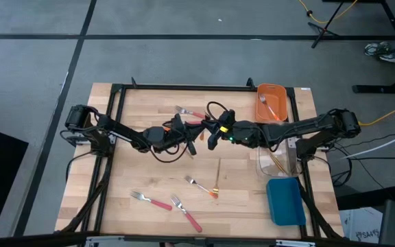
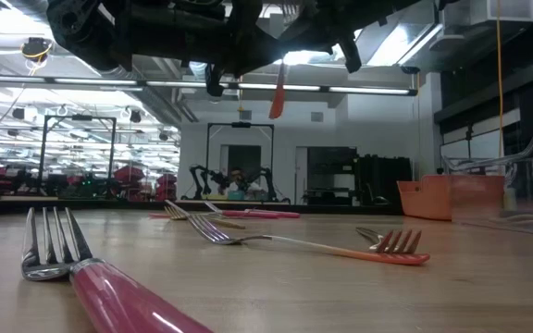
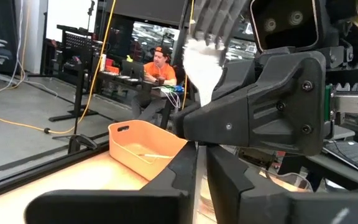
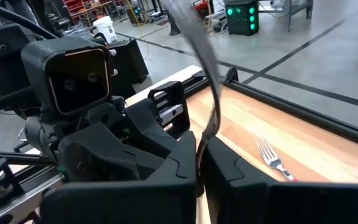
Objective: Sort silverware by color (type)
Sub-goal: Put the orange fork into the orange bin
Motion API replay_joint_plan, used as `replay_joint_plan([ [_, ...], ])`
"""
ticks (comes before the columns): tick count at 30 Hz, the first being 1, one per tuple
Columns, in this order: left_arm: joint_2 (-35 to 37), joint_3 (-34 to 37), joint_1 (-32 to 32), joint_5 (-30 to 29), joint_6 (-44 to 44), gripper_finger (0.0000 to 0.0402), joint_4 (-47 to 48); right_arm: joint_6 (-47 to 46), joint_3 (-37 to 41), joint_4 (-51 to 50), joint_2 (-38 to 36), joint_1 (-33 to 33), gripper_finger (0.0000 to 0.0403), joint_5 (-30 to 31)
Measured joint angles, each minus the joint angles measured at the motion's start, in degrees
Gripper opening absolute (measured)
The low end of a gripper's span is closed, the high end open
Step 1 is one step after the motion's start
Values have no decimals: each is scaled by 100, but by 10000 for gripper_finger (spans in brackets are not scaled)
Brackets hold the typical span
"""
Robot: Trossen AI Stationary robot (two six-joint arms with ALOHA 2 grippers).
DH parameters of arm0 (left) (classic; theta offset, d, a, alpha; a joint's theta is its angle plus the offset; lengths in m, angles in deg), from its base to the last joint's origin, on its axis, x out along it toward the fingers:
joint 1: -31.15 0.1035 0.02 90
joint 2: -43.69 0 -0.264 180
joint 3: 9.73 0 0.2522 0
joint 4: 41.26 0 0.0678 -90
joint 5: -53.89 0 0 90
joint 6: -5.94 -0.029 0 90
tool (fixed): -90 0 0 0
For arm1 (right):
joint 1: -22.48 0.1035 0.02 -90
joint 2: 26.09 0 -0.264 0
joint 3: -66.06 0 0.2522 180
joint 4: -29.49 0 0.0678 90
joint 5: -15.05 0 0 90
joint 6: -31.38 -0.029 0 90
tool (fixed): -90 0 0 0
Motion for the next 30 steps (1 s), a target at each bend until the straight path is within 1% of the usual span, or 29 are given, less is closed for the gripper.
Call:
replay_joint_plan([
  [3, 0, 0, 0, -27, 28, 54, -16, 159, 2, -66, -87, -70, 0, -71],
  [7, 0, 0, -7, 11, 46, 75, 137, 299, 2, -430, -301, -187, 0, -113],
  [12, 0, 0, -4, 23, 41, 81, 305, 302, 4, -1330, -721, -439, 0, -257],
  [16, 0, 0, -4, 26, 43, 81, 507, 427, 4, -2130, -1159, -785, 0, -530],
  [20, 0, 0, -2, 24, 43, 81, 658, 440, 4, -2969, -1567, -1295, 0, -861],
  [24, 0, 0, 0, 25, 43, 81, 766, 441, 3, -3728, -1909, -1937, 0, -1237],
  [27, 0, 0, 0, 23, 43, 81, 813, 567, 2, -4277, -2075, -2496, 0, -1486],
  [30, 0, 0, 0, 23, 41, 82, 834, 749, 2, -4616, -2179, -3097, 0, -1709],
])
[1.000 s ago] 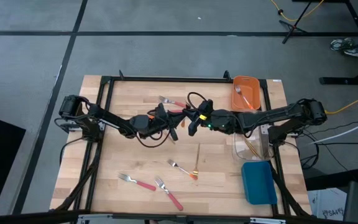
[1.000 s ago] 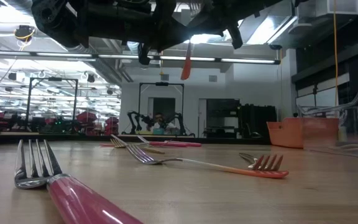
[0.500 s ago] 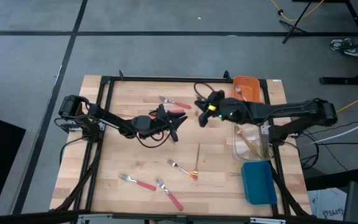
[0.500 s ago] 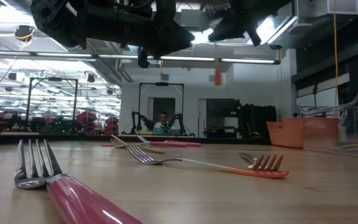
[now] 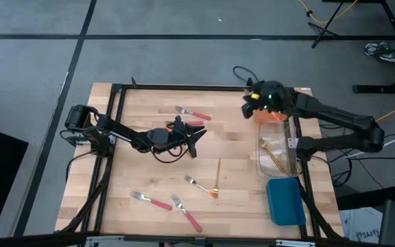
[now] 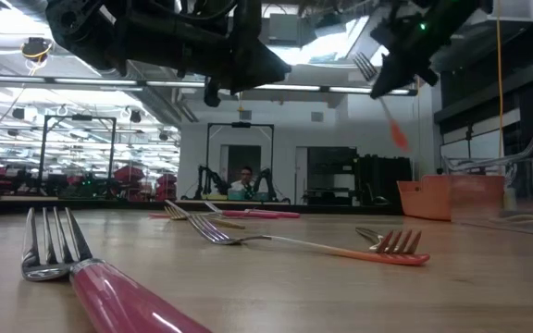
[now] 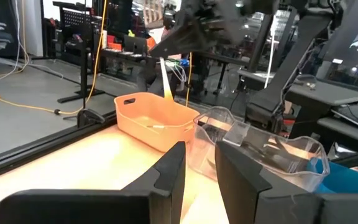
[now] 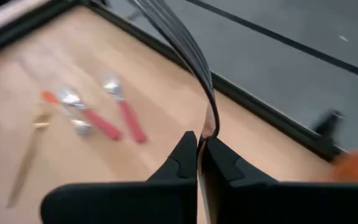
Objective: Sort silverware by color (type)
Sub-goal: Put the orange fork into the orange bin
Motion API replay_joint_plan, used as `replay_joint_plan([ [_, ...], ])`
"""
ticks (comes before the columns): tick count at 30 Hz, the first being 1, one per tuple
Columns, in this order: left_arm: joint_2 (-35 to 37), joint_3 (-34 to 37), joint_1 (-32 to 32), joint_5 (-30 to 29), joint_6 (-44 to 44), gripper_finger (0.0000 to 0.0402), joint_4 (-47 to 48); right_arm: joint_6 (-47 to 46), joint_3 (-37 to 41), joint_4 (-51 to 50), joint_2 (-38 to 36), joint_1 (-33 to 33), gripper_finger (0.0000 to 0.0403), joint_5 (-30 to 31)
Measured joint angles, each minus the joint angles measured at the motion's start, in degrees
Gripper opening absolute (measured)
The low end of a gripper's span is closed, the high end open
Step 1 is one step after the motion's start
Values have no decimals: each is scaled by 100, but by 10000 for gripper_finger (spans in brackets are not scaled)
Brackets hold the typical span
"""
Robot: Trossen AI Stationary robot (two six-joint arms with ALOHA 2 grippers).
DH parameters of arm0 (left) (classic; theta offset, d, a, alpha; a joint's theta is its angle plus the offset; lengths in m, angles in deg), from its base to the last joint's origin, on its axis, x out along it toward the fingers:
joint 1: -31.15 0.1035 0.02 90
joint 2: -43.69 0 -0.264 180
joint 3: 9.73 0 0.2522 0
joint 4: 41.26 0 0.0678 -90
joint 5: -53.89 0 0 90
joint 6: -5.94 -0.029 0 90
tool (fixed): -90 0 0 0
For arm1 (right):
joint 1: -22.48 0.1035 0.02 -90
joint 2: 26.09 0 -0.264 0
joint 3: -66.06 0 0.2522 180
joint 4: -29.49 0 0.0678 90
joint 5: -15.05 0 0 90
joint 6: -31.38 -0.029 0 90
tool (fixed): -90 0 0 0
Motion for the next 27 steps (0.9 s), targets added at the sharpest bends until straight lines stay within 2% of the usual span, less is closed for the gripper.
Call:
replay_joint_plan([
  [9, 0, 0, 4, -16, 0, 82, 70, 575, 0, -137, 17, -1925, 0, -1191],
  [14, 0, 0, 4, -19, -17, 82, 72, 770, 0, -312, 15, -2662, 0, -1380],
  [20, 0, 0, 4, -21, -17, 82, 72, 1137, 0, -959, 17, -3210, 0, -1378],
  [27, 0, 0, 28, -30, -17, 82, 72, 1440, 0, -1263, 170, -3382, 0, -1378],
])
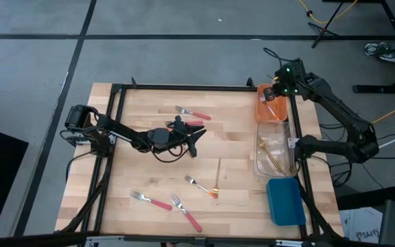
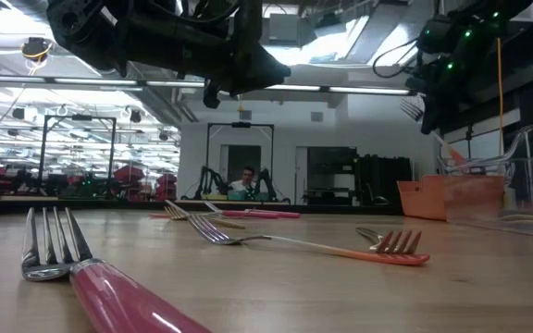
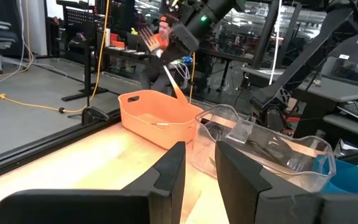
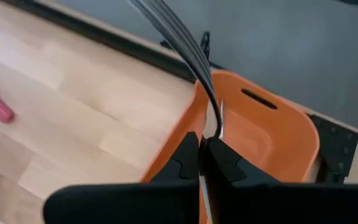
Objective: Sort silverware by color (type)
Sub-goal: Put the orange fork into the orange bin
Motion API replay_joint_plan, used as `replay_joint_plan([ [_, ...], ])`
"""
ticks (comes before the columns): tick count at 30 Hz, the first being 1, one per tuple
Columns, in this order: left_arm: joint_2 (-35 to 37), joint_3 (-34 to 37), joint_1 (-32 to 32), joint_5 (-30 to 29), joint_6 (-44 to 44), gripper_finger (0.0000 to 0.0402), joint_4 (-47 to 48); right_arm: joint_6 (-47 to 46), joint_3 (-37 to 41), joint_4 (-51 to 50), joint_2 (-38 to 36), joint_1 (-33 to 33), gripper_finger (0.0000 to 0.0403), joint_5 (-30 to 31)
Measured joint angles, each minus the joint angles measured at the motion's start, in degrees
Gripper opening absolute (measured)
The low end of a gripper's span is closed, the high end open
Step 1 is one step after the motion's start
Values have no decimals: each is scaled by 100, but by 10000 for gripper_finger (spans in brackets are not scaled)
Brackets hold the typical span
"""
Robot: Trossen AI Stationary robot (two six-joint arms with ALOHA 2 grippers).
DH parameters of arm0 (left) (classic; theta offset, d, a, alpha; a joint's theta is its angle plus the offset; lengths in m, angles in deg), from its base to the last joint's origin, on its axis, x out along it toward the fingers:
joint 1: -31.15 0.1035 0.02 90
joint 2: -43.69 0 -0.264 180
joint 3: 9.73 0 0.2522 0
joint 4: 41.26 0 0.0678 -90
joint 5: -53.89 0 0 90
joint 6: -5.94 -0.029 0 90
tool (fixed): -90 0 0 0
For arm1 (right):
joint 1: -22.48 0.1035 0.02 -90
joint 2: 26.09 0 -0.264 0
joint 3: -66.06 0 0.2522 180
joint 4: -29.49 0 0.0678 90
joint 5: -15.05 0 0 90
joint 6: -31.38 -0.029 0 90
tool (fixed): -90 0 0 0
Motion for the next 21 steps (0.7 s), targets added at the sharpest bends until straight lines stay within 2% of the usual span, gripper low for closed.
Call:
replay_joint_plan([
  [9, 0, 0, 4, 2, 0, 82, 0, 50, 0, -287, 828, 0, 0, 22],
  [21, 0, 0, 4, 4, 0, 82, 0, 199, 0, -245, 1772, 2, 0, 458],
])
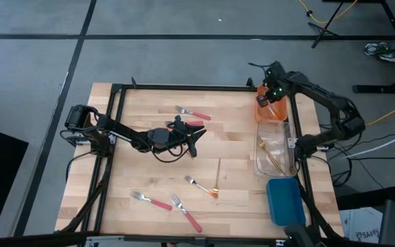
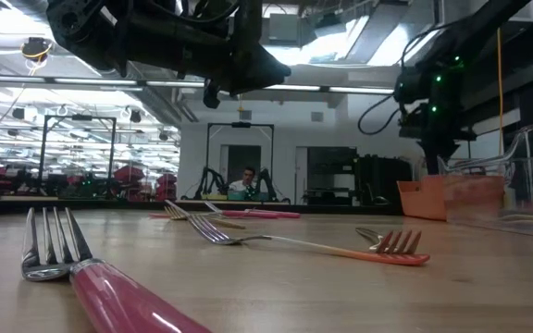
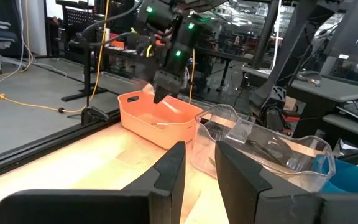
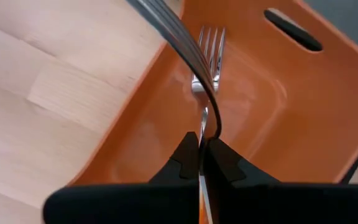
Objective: Sort silverware by color (type)
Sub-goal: Put the orange fork into the orange bin
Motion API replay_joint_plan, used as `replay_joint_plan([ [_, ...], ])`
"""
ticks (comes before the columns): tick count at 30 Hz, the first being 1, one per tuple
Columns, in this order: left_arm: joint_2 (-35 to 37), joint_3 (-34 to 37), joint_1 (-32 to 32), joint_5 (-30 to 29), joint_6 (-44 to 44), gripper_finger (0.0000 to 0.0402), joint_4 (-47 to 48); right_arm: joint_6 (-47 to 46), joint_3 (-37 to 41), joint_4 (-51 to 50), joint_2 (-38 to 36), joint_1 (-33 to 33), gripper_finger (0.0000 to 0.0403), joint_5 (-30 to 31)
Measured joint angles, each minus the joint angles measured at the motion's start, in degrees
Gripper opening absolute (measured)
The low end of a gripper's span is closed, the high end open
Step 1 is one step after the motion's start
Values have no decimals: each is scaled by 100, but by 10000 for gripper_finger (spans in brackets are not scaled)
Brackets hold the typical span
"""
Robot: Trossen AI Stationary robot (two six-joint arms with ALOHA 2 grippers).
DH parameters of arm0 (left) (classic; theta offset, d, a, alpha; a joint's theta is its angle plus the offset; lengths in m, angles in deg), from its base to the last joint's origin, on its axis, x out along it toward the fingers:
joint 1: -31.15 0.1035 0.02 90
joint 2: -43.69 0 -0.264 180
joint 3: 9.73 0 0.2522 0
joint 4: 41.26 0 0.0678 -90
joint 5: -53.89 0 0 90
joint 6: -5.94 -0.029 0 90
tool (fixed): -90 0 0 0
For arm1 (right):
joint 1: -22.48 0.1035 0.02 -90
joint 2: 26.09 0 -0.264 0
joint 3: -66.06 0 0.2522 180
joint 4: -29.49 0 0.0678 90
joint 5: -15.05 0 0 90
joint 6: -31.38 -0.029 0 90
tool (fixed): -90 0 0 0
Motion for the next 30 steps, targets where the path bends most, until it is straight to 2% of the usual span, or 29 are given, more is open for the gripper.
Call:
replay_joint_plan([
  [7, 0, 0, 0, 2, 0, 82, 0, 0, 0, 41, 454, 0, 0, 2],
  [19, 0, 0, 0, 7, 2, 82, 0, 3, 0, 184, 1009, 0, 0, 359],
  [30, 0, 0, 0, 7, 2, 82, 0, 4, 0, 401, 1116, 0, 0, 392],
])
